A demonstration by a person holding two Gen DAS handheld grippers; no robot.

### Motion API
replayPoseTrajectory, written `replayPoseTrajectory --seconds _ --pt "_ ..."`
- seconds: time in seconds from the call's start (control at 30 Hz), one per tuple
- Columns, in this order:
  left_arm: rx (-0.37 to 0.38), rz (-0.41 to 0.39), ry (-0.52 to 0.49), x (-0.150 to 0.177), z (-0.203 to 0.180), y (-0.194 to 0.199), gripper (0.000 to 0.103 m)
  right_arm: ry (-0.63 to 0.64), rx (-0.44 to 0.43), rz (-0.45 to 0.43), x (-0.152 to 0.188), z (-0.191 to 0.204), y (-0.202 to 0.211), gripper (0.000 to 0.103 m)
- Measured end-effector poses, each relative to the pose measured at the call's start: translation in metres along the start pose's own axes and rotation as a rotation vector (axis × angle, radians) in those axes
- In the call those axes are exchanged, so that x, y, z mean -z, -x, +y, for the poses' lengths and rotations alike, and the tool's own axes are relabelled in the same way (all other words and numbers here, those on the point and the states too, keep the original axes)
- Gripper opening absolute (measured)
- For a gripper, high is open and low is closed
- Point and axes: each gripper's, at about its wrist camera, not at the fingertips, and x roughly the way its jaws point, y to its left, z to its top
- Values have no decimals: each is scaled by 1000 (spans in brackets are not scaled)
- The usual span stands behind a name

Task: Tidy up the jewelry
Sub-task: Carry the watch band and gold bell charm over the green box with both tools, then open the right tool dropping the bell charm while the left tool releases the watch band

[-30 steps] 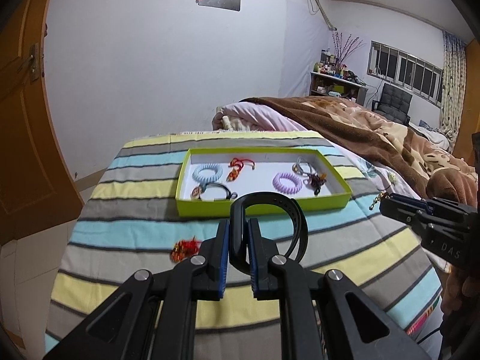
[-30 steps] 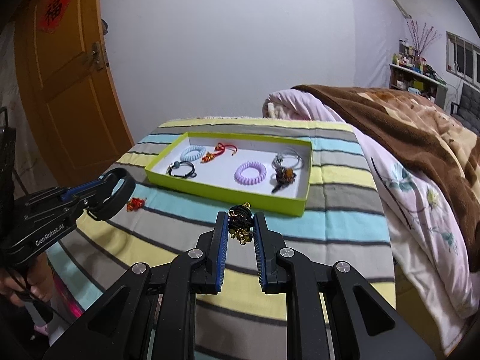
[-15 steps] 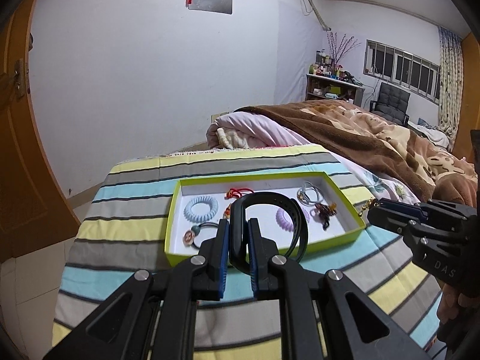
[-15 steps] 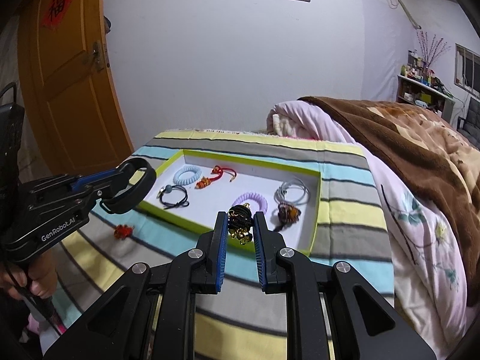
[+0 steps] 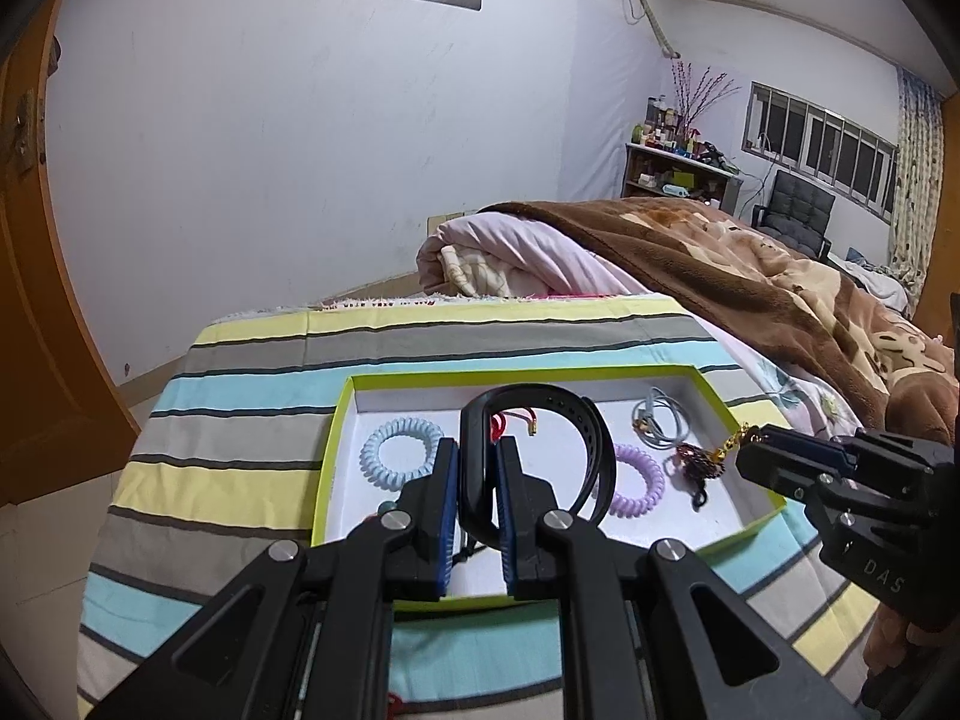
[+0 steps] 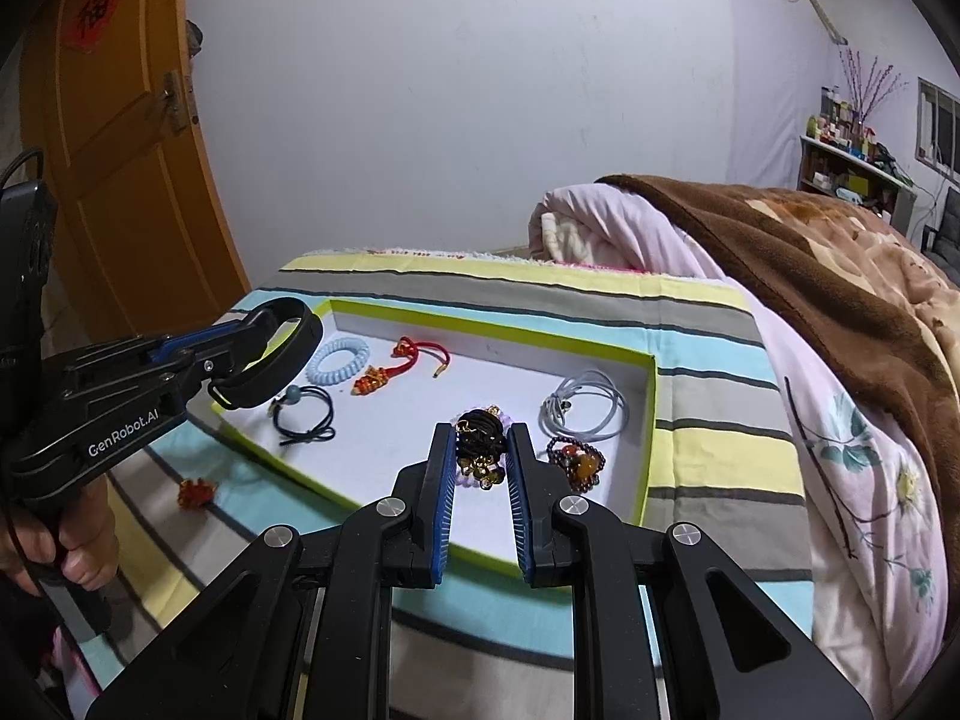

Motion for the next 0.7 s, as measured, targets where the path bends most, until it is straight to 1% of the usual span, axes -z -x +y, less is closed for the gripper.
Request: replayPoseTrajectory --seconds 0.4,0.7 --pt "4 75 -6 9 -2 -40 13 -23 -12 87 10 -9 -40 17" --pt "24 132 -33 11 -6 -56 13 -23 -6 144 16 -12 -55 17"
